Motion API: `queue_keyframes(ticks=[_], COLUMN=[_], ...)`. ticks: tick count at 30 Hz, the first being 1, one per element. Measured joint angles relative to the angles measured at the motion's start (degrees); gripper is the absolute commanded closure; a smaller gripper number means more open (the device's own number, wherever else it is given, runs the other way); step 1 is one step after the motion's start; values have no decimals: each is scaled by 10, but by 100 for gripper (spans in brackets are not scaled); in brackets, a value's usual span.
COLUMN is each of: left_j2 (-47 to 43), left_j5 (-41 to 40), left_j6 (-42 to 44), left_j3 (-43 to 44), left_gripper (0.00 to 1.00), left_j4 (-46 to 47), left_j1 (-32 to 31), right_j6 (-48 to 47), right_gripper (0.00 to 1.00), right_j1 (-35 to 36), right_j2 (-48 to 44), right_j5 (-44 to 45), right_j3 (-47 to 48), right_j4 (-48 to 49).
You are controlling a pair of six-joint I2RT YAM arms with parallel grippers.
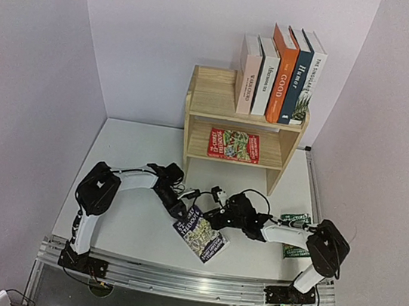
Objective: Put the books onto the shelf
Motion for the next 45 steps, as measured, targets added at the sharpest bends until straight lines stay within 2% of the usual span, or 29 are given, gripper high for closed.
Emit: queue_keyframes(ticks=[1, 3, 7, 9, 10, 11, 12, 14, 15, 19, 24, 27, 30, 35, 39, 41, 42, 45], left_j2=[0, -1, -12, -22, -27, -34, -39, -52, -59, -76, -76, -76, -76, -76, -76, -76, -76, -76], left_j5=[4, 16, 25, 21, 19, 16, 16, 9, 5, -10, -17, -17, -17, -19, -20, -20, -20, -21], left_j6=[-2, -7, -24, -38, -45, -55, -63, -80, -89, -117, -148, -167, -180, -188, -189, -189, -189, -190], left_j3=[0, 0, 0, 0, 0, 0, 0, -4, -6, -9, -9, -9, -7, -7, -7, -7, -7, -7], left_gripper=[89, 100, 100, 100, 100, 100, 100, 100, 100, 100, 100, 100, 100, 100, 100, 100, 100, 100], left_j4=[-3, -6, -9, -12, -12, -10, -10, -8, -7, -6, -6, -6, -6, -6, -6, -6, -6, -6], left_j1=[1, 1, 1, 1, 2, 2, 3, 4, 4, 10, 26, 38, 47, 50, 50, 50, 50, 50], right_j6=[0, 0, 0, -3, -4, -6, -10, -18, -24, -62, -165, -221, -250, -260, -276, -279, -281, -283], right_gripper=[100, 100, 100, 78, 60, 49, 33, 16, 14, 11, 10, 10, 9, 10, 13, 18, 24, 55], right_j1=[-3, -9, -17, -18, -18, -18, -18, -15, -12, 23, 153, 240, 296, 309, 302, 298, 295, 286], right_j2=[0, 0, 0, 0, 0, 0, 0, 0, -1, -24, -31, 17, 84, 217, 279, 295, 302, 314], right_j5=[0, 0, 2, 10, 19, 34, 55, 106, 135, 260, 421, 498, 550, 652, 718, 746, 758, 785], right_j3=[0, 1, 5, 18, 29, 42, 58, 99, 120, 157, 182, 213, 237, 275, 293, 301, 303, 307], right_j4=[0, -2, -12, -29, -44, -62, -84, -130, -152, -207, -238, -242, -248, -274, -289, -292, -292, -295])
